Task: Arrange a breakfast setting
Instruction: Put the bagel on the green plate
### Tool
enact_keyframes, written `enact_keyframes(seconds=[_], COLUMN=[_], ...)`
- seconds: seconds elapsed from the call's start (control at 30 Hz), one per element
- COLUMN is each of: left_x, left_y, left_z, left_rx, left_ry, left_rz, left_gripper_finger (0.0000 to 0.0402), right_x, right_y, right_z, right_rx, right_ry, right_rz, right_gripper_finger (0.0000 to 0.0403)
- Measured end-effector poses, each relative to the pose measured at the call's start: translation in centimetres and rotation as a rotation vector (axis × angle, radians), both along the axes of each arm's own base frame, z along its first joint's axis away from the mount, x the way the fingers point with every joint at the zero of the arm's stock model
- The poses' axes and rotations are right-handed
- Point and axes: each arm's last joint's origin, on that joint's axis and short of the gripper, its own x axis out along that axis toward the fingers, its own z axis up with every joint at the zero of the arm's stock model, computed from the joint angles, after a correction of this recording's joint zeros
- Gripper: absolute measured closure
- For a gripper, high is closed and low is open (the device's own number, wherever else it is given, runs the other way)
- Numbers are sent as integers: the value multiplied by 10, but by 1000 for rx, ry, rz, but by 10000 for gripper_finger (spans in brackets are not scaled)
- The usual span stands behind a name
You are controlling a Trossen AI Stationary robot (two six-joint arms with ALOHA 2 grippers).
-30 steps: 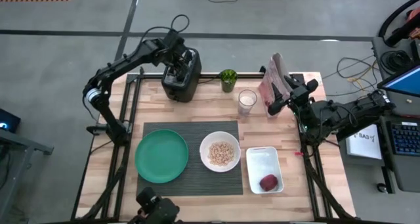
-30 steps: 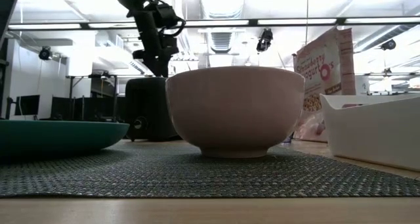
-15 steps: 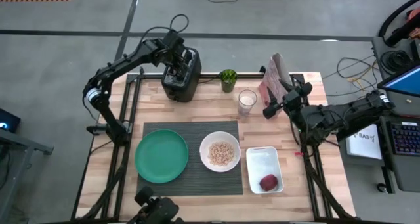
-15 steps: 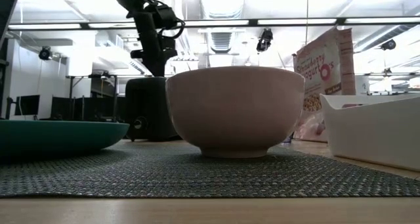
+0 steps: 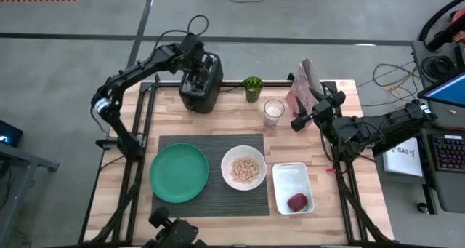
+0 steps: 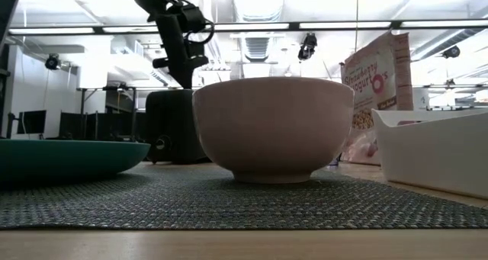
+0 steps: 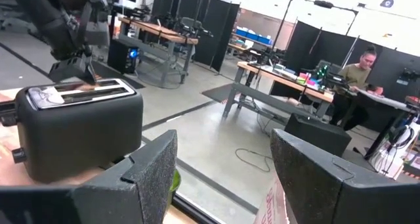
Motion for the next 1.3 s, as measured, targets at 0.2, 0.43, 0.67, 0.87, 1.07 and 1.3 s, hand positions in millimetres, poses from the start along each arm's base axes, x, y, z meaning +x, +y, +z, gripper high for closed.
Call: enact_keyframes(seconds=[0.2, 0.43, 0.67, 0.87, 1.07, 1.3], left_x=[-9, -21, -17, -9, -1, -2], left_y=[-11, -25, -21, -13, -6, -3], left_z=[21, 38, 31, 16, 4, 3], left_rx=[69, 76, 49, 20, 1, 47], left_ry=[-20, -49, -40, -2, -17, 27], left_rz=[18, 2, 11, 5, 62, 126], left_gripper_finger=[401, 402, 390, 337, 269, 220], right_x=[0, 0, 0, 0, 0, 0], right_y=[0, 0, 0, 0, 0, 0], right_z=[0, 0, 0, 0, -1, -1], right_rx=[0, 0, 1, 0, -1, 2], right_ry=[0, 0, -1, 1, 4, -2], right_rz=[0, 0, 0, 0, 0, -1], right_gripper_finger=[168, 168, 168, 168, 168, 168])
